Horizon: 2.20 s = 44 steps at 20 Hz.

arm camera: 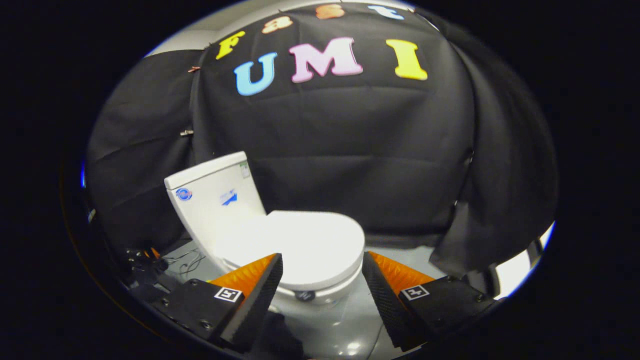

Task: Open the toilet lid.

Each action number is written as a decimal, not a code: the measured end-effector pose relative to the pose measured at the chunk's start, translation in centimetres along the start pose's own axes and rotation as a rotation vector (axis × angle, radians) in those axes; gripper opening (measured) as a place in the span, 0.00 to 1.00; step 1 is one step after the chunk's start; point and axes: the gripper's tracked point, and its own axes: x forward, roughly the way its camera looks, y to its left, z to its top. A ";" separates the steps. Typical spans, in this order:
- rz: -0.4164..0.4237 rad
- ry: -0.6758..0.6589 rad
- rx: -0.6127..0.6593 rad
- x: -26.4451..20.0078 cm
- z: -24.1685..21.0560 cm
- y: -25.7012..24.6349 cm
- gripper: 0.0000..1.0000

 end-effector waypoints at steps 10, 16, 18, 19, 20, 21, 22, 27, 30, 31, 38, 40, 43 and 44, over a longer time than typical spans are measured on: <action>-0.044 0.332 0.124 5.3 -9.1 -1.9 0.99; -0.043 0.496 0.353 8.5 -13.7 -1.1 0.99; -0.021 0.553 0.408 9.3 -15.3 -0.3 0.99; -0.021 0.578 0.413 9.9 -16.4 -0.5 0.98; -0.020 0.594 0.419 10.6 -17.0 -0.5 0.99; -0.018 0.608 0.431 11.3 -17.5 -0.4 0.99; -0.018 0.616 0.446 11.7 -17.9 -0.4 0.99; 0.030 0.591 0.490 14.3 -18.0 1.2 0.74; 0.047 0.616 0.398 14.7 -19.2 1.8 0.48; 0.050 0.605 0.362 14.7 -19.1 1.6 0.49; 0.142 0.565 0.532 14.8 -19.0 2.0 0.41; 0.151 0.565 0.592 14.9 -19.1 1.9 0.41; 0.147 0.550 0.790 15.0 -18.1 2.0 0.16; 0.164 0.556 0.782 14.6 -18.5 2.0 0.16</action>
